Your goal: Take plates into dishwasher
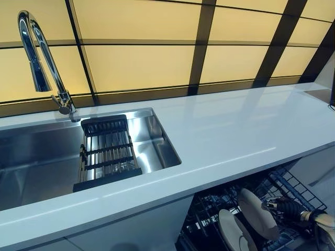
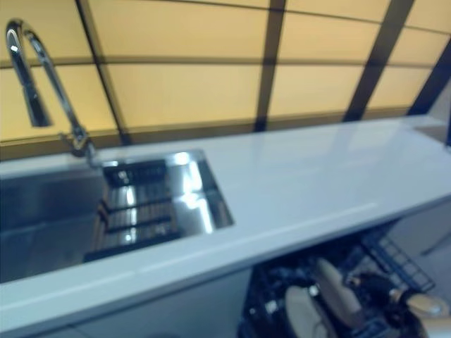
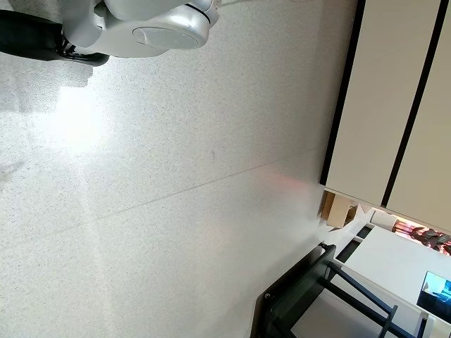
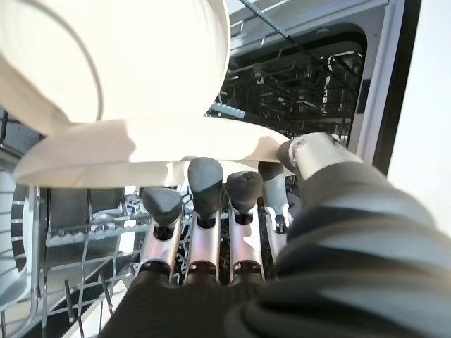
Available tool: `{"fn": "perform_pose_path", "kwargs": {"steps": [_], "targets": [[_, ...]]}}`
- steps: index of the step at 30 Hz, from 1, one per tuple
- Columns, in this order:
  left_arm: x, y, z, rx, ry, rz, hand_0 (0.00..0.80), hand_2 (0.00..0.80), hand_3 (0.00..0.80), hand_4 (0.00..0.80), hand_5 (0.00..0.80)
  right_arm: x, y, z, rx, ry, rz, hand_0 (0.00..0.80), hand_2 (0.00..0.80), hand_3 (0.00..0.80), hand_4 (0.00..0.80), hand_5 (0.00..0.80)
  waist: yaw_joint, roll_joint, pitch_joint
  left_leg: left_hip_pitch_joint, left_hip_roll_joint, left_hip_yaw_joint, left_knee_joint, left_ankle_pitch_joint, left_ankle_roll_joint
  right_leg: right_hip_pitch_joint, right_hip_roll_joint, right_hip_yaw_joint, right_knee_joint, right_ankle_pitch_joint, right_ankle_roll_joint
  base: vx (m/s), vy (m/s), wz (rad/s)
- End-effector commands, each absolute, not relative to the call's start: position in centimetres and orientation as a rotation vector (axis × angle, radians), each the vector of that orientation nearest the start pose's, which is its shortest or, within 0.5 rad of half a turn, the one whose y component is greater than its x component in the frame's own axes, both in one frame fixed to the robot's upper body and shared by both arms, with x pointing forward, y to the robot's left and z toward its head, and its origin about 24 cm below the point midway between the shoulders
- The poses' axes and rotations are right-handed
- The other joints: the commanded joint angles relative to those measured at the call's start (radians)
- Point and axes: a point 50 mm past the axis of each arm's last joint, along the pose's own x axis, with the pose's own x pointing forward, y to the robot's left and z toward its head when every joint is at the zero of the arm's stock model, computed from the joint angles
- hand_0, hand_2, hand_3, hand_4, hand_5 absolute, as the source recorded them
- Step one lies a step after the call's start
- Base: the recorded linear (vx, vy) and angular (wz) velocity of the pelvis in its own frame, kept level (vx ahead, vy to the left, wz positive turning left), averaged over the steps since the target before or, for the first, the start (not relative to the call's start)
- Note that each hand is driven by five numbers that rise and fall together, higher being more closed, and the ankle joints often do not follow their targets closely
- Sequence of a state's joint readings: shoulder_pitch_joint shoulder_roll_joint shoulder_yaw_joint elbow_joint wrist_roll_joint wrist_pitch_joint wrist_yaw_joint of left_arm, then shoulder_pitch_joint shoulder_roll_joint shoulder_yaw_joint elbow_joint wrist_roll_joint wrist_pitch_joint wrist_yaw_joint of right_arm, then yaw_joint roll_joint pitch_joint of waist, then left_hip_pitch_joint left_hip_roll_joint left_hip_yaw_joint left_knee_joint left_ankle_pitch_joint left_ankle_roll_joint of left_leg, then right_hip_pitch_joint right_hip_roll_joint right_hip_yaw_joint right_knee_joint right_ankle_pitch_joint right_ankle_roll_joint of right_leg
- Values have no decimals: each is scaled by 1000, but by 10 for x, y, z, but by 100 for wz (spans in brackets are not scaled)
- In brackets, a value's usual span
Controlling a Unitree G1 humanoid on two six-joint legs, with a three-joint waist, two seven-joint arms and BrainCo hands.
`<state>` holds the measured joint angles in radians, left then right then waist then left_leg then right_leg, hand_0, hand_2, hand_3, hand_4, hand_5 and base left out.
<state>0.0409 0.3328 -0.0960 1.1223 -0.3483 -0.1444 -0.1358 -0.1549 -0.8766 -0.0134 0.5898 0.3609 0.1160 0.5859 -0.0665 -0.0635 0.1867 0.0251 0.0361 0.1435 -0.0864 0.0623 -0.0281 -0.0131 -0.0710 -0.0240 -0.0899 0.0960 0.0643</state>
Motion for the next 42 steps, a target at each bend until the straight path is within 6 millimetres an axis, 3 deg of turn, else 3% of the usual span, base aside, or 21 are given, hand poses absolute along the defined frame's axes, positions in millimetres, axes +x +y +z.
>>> {"fn": "perform_pose_path", "kwargs": {"steps": [1,14,24,42], "targets": [[120,280,-133,10,937,210,0,0,0,0,0,262,-375,85,-413,475,156,800,800,800,800,800,16,-39,-5,26,-10,-39,-1,-84,19,0,-29,-17,3,16,63,0,0,0],[128,278,-131,15,920,197,0,0,0,0,0,260,-367,48,-545,645,198,800,800,800,800,800,33,-27,10,19,-15,-48,-1,-77,20,-2,-34,-26,3,17,63,0,0,0],[134,273,-131,10,913,172,0,0,0,0,0,255,-349,14,-602,737,255,800,800,800,800,800,43,-12,12,16,-20,-53,-1,-75,22,-2,-40,-29,3,14,62,0,0,0],[139,271,-130,14,905,157,0,0,0,0,0,236,-376,-3,-624,853,2,800,800,800,800,800,53,-3,15,11,-23,-60,-1,-76,28,-5,-40,-28,3,17,62,0,0,0]]}}
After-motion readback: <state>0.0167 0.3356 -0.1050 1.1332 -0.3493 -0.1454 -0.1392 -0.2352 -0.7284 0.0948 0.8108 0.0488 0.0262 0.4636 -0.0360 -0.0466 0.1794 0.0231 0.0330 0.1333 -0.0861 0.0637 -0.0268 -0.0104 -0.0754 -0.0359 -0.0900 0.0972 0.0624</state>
